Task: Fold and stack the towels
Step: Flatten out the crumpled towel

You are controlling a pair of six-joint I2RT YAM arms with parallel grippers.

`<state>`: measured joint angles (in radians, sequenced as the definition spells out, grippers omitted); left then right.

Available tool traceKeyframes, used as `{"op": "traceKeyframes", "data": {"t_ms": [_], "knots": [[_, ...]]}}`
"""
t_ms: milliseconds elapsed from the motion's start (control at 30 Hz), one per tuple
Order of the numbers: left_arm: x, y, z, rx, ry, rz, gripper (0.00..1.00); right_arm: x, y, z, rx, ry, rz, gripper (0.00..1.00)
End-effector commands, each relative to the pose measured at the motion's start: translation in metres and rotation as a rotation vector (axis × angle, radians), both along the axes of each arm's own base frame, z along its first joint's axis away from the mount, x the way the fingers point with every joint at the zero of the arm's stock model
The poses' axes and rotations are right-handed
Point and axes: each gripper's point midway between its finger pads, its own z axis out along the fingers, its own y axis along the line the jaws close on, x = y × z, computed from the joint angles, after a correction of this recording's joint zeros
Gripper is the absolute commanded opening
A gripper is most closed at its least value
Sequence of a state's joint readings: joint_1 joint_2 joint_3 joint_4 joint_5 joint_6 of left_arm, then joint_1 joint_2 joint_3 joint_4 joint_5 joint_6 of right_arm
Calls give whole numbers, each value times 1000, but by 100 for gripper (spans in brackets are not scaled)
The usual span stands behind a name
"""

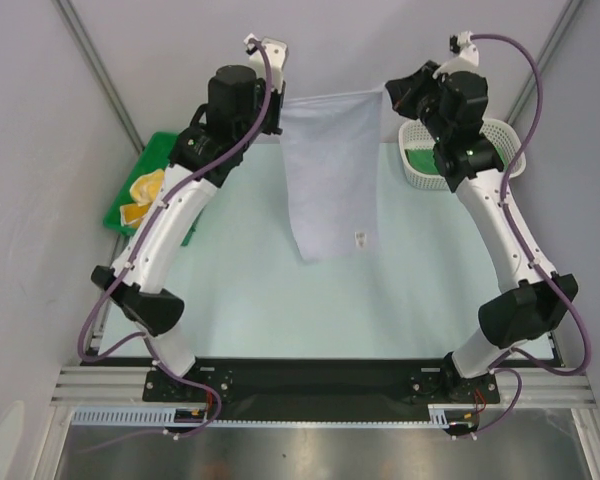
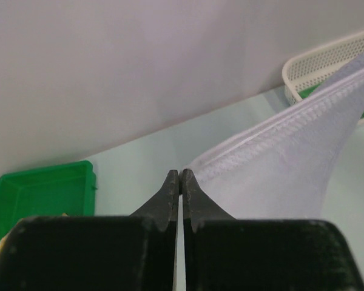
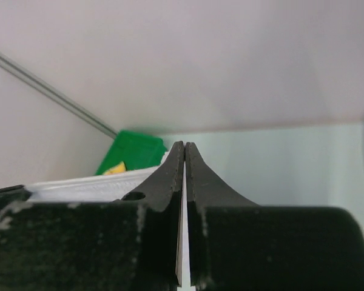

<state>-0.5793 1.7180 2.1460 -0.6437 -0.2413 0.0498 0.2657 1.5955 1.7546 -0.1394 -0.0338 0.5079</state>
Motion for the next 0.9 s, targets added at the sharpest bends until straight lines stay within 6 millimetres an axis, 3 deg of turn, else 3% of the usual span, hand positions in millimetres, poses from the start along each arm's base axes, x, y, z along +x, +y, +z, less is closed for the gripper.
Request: {"op": "traceKeyframes", "data": {"t_ms": [0, 67, 133, 167, 200, 233, 267, 300, 333, 367, 400, 433, 533, 633, 767, 867], "knots": [[-10, 14, 67, -3, -161, -22, 0, -18, -3, 88, -19, -237, 26, 0], [-16, 17, 75, -7, -175, -30, 0, -25, -8, 96, -20, -244, 10, 0], [-34, 19, 86, -39, -188, -65, 0, -35, -11, 91, -24, -222, 4, 0], [-38, 16, 76, -35, -164, -86, 0, -52, -16, 101, -16, -241, -6, 0], [-46, 11, 75, -46, -162, -113, 0, -59, -17, 98, -16, -232, -4, 0], [-67, 16, 90, -70, -194, -140, 0, -64, -16, 82, -24, -201, 3, 0], [-71, 10, 70, -51, -157, -161, 0, -75, -17, 83, -22, -202, 6, 0], [-87, 0, 73, -50, -181, -204, 0, -99, -19, 93, -8, -226, 7, 0], [-107, 6, 82, -57, -211, -217, 0, -108, -19, 75, -15, -183, 14, 0], [-114, 1, 66, -29, -189, -232, 0, -119, -21, 73, -12, -175, 16, 0], [-130, -8, 64, -24, -192, -258, 0, -129, -20, 63, -12, -143, 24, 0], [-147, -2, 71, -40, -208, -269, 0, -154, -25, 65, 25, -147, 28, 0], [-180, -10, 60, -55, -169, -330, 0, -199, -29, 66, 81, -151, 68, 0], [-211, -6, 61, -81, -154, -357, 0, -229, -30, 59, 135, -103, 98, 0], [-236, -7, 71, -124, -143, -403, 0, -247, -27, 55, 193, -60, 130, 0], [-230, -8, 64, -103, -128, -370, 0, -246, -35, 56, 211, -55, 83, 0]]}}
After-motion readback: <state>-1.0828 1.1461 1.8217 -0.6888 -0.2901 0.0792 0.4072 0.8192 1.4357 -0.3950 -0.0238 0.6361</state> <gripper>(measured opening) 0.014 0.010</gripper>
